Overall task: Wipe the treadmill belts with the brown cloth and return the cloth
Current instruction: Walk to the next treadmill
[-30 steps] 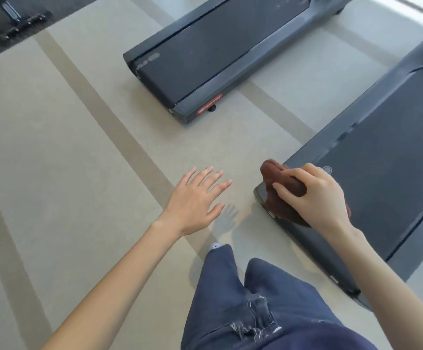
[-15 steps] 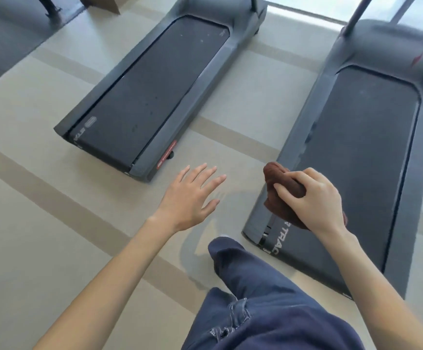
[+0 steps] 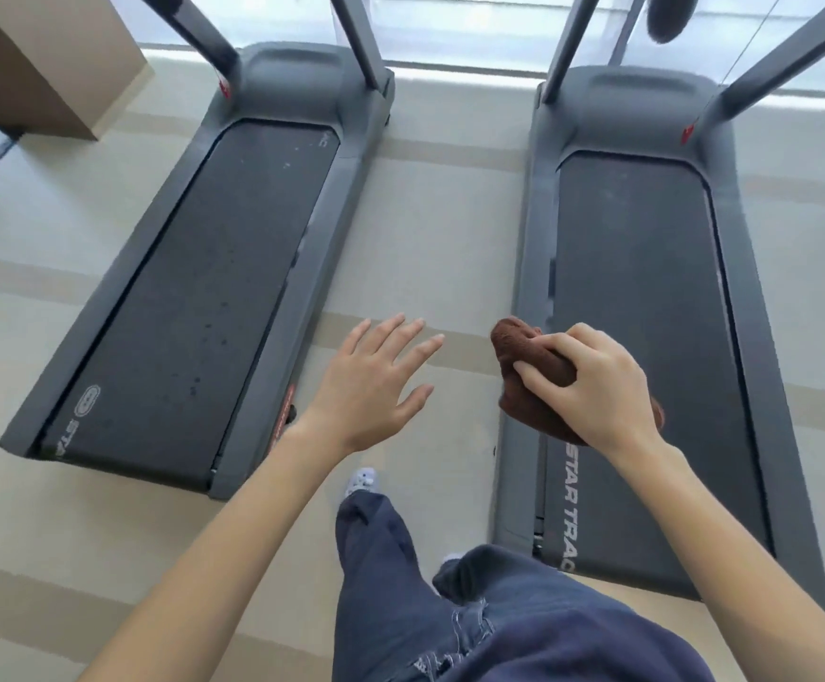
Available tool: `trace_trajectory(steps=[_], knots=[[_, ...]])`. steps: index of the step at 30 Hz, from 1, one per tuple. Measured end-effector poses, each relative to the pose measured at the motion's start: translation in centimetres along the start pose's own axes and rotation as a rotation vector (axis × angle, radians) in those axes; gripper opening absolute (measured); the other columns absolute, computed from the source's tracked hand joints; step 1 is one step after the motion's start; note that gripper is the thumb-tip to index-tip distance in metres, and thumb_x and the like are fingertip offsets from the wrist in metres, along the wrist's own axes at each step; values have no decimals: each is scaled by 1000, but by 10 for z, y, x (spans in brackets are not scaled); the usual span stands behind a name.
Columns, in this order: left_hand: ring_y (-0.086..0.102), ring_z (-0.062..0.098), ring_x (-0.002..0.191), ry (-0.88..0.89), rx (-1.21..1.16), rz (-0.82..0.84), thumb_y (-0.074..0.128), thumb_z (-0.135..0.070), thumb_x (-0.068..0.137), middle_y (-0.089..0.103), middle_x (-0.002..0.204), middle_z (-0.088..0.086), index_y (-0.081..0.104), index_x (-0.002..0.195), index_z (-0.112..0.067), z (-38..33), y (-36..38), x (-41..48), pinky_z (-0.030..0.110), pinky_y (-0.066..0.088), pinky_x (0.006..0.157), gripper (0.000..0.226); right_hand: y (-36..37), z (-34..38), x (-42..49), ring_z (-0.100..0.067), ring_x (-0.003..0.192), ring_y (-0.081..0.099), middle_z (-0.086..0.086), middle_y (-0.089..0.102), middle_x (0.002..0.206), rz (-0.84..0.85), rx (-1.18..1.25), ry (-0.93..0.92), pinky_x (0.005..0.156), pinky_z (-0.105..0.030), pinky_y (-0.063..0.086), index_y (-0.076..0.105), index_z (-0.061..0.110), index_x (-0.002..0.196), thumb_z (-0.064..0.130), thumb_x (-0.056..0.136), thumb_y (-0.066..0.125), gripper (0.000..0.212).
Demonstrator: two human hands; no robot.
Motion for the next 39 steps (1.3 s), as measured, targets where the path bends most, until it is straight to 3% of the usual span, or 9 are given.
trace_trajectory(steps=[7, 15, 20, 33, 39], knots=[[11, 17, 144, 154, 26, 37, 31, -47, 95, 21, 155, -4, 21, 147, -33, 95, -20, 76, 40, 8, 117, 54, 23, 42, 89, -23, 76, 55, 1, 60, 80, -129, -4, 130, 69, -27, 35, 72, 22, 91, 37, 78, 71, 19], [13, 18, 143, 335, 65, 31, 32, -48, 95, 22, 155, -2, 24, 146, -31, 159, -48, 178, 40, 10, 117, 54, 42, 60, 164, -24, 77, 57, -2, 62, 81, -199, -21, 245, 71, -32, 43, 73, 20, 94, 35, 79, 72, 20], [12, 18, 144, 431, 70, 60, 30, -48, 96, 22, 155, -2, 21, 147, -33, 173, -44, 248, 39, 7, 118, 54, 45, 34, 221, -26, 77, 58, -1, 61, 79, -252, -42, 322, 70, -37, 47, 73, 20, 92, 33, 77, 74, 19], [10, 19, 144, 391, 46, -7, 29, -48, 96, 21, 155, -2, 20, 146, -32, 192, -63, 469, 39, 5, 117, 54, 30, -64, 420, -24, 80, 58, 1, 60, 80, -236, -40, 325, 72, -36, 47, 72, 22, 91, 33, 77, 73, 19], [6, 18, 145, 435, 72, 70, 27, -49, 97, 16, 157, -4, 15, 147, -34, 196, -48, 536, 37, 1, 117, 54, 24, -97, 467, -23, 78, 58, 3, 59, 79, -265, -40, 348, 70, -34, 46, 72, 22, 91, 32, 77, 74, 18]])
Point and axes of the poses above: each hand's wrist, its own x-axis towards the middle knuckle, its own y-axis out of the palm, z = x × y, the point moved 7 cm from there along x, towards the middle knuckle
